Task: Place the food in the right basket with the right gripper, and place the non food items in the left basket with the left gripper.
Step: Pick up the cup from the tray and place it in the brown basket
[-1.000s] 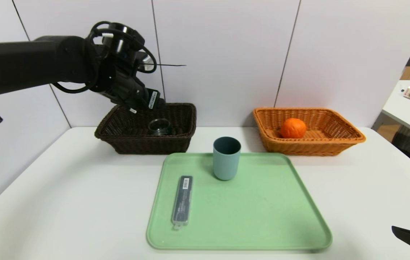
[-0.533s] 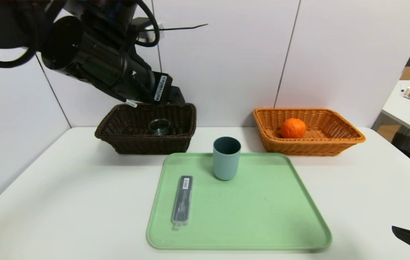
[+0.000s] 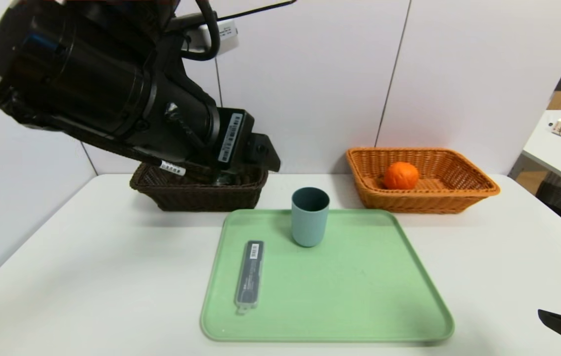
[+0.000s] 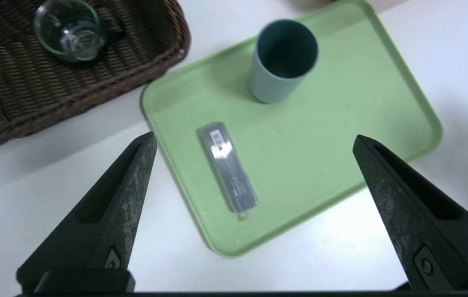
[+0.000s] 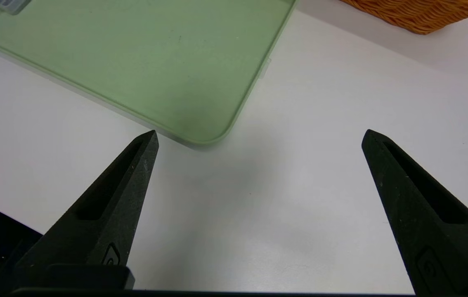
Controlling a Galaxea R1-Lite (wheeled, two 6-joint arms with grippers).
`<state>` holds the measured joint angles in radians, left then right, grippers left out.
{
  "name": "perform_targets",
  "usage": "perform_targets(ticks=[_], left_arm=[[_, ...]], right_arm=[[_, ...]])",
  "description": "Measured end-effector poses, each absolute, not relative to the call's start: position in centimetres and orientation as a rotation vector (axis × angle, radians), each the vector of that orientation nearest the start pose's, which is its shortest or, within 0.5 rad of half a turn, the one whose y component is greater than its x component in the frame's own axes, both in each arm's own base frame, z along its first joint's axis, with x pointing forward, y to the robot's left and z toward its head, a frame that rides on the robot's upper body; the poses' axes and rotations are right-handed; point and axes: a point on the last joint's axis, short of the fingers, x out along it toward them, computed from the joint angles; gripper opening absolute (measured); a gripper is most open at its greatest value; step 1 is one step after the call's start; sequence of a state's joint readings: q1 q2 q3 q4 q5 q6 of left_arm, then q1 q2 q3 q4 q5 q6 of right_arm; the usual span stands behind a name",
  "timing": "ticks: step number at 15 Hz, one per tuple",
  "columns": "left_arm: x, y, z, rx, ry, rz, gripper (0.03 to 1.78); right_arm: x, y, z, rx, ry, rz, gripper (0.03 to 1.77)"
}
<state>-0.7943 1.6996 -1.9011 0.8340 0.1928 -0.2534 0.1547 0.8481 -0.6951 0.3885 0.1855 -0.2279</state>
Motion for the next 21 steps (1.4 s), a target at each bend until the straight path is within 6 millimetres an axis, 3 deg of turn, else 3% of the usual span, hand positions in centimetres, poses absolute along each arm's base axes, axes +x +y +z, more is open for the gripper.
perform_targets(ticks=[5, 16, 21], left_arm=[[17.4, -21.1, 30.8, 0.066, 0.633, -0.521, 1.69], [12.6, -22.8, 22.8, -0.009, 0.302, -0.474, 1.69], [12.4, -24.9, 20.0, -0.019, 0.232, -0.434, 1.69]], right_arm=[[7.0, 1.5, 22.1, -0.213, 0.501, 0.391, 1.70], [6.7, 1.5, 21.8, -0.220, 0.507, 0.390, 1.70], [6.0, 1.3, 21.4, -0.221, 0.512, 0.388, 1.70]])
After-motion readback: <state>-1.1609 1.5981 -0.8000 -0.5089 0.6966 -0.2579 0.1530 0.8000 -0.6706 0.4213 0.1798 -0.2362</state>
